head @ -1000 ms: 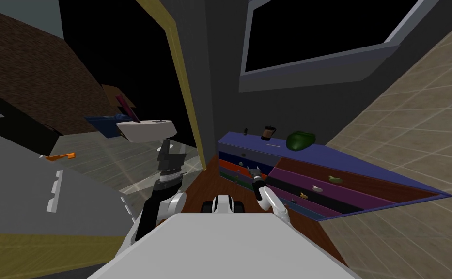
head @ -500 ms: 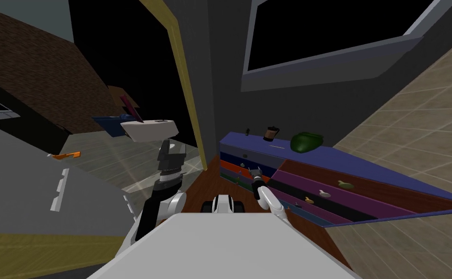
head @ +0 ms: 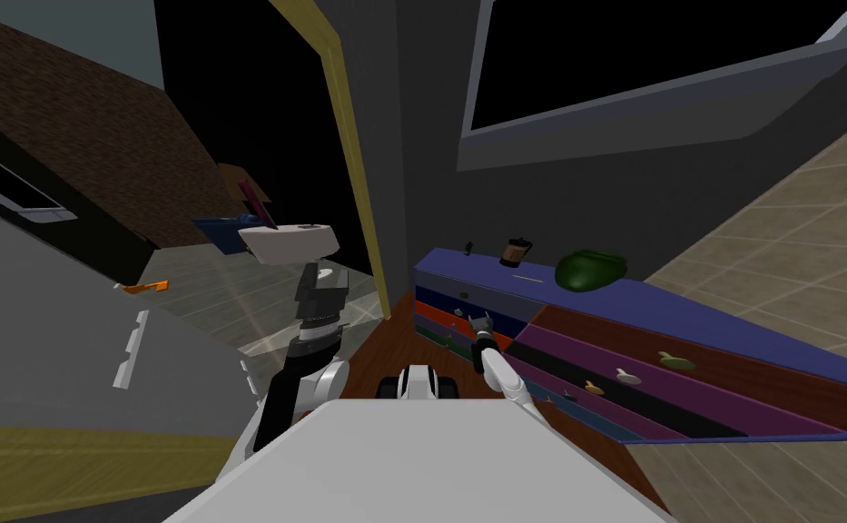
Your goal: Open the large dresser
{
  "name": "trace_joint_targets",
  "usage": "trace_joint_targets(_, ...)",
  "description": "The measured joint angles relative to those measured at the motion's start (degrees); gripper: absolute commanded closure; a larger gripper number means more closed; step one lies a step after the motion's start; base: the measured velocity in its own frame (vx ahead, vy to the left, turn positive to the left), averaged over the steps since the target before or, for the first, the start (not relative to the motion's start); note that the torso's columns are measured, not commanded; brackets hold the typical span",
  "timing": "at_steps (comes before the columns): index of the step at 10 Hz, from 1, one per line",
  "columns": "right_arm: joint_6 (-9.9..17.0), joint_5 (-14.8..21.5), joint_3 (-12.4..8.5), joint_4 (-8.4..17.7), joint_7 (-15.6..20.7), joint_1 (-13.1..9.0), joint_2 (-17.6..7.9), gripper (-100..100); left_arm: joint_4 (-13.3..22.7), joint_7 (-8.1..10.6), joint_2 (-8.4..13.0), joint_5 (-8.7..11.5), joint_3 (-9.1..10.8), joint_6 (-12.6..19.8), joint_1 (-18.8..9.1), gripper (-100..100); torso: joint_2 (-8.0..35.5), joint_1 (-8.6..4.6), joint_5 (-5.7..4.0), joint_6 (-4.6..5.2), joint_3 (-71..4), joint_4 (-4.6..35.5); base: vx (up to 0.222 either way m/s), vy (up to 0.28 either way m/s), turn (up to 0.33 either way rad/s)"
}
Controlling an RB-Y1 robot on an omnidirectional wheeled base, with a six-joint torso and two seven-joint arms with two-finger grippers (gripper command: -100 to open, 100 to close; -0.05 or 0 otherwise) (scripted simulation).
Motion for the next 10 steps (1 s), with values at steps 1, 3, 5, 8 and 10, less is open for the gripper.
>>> trace_joint_targets(1,0.9,1.4,0.3,0.8,0.2,-0.3,-0.2,-100,0.0,0.00,0.0,0.0,0.00,0.0,0.0,0,0.0,0.00,0.00,0.02,0.0,0.0,0.014,0.010,0.082)
trace_joint_targets(3,3.0,4.3,1.2,2.7,1.0,-1.2,-0.7,-100,0.0,0.00,0.0,0.0,0.00,0.0,0.0,0,0.0,0.00,0.00,0.02,0.0,0.0,0.014,0.008,0.060)
trace_joint_targets(5,5.0,6.9,2.0,4.6,1.8,-2.2,-1.2,-100,0.0,0.00,0.0,0.0,0.00,0.0,0.0,0,0.0,0.00,0.00,0.02,0.0,0.0,0.009,0.008,0.071)
trace_joint_targets(8,7.8,11.1,3.3,7.8,2.7,-3.8,-2.0,-100,0.0,0.00,0.0,0.0,0.00,0.0,0.0,0,0.0,0.01,0.00,0.00,0.0,0.0,0.002,0.011,0.092)
trace_joint_targets(10,10.2,14.1,4.4,10.2,3.4,-5.0,-2.6,-100,0.0,0.00,0.0,0.0,0.00,0.0,0.0,0,0.0,-0.01,0.00,0.03,0.0,0.0,-0.002,0.010,0.054)
